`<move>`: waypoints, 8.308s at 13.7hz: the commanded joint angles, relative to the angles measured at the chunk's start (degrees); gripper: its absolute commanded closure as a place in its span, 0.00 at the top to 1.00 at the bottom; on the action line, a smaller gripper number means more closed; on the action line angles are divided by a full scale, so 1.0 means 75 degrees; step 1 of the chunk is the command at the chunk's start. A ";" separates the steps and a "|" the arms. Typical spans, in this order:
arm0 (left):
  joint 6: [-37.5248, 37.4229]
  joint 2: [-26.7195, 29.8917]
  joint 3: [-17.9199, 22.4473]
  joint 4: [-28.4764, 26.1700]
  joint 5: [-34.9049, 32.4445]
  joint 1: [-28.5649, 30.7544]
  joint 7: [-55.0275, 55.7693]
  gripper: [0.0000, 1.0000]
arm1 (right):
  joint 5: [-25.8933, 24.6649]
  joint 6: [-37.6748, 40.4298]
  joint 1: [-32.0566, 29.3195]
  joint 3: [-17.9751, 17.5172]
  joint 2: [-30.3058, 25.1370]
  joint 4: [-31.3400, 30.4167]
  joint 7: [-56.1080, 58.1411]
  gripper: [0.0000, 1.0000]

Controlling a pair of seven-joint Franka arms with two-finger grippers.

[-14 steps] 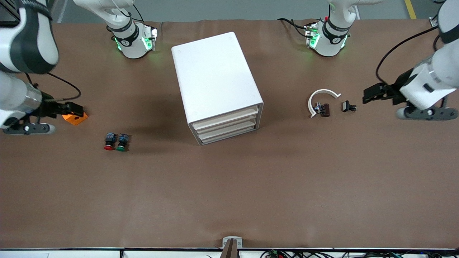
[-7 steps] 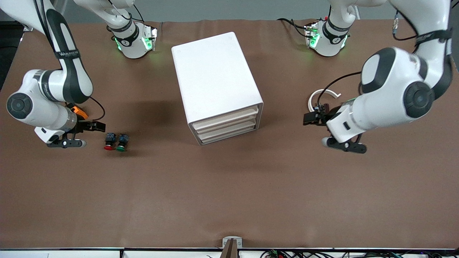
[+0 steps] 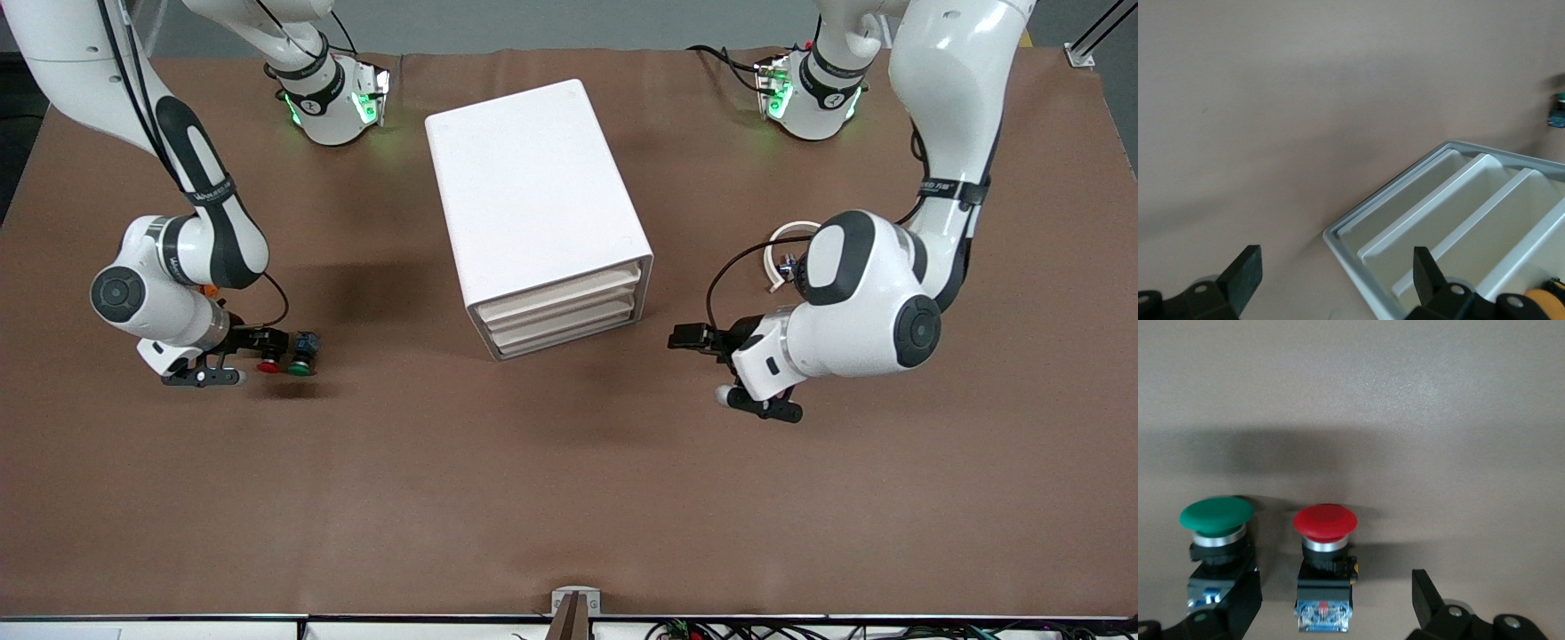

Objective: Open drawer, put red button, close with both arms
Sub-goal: 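Reach the right gripper to the red button while the left gripper approaches the drawer, then grasp the red button with the right gripper while the left gripper grips the drawer, then lift the red button with the right gripper while the left gripper pulls the drawer, then carry the red button over the open drawer with the right gripper, then open the right gripper to drop the button while the left gripper withdraws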

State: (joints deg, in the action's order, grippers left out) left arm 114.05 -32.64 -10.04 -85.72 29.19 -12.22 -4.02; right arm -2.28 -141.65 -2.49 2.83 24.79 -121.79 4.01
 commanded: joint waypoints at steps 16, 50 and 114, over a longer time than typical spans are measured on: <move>-0.0344 -0.1636 -0.0254 0.0003 0.4499 0.0128 -0.5265 0.50 | 0.0035 -0.0075 -0.0043 -0.0119 0.0058 -0.0297 -0.0054 0.00; -0.2644 -0.2222 -0.0254 -0.0700 0.5893 0.0201 -0.6308 0.31 | -0.0024 0.3161 0.3964 -0.0131 0.1546 0.7637 -0.0019 0.00; -0.2948 0.1281 0.0648 0.1796 -0.3935 0.0856 0.1614 1.00 | 0.0023 0.3582 0.5629 -0.0272 0.2730 0.7602 0.4153 0.22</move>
State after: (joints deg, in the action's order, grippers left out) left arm 93.40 -25.65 -5.44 -70.36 3.50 -5.61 8.02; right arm -2.30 -114.67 39.59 0.83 44.81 -65.62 35.56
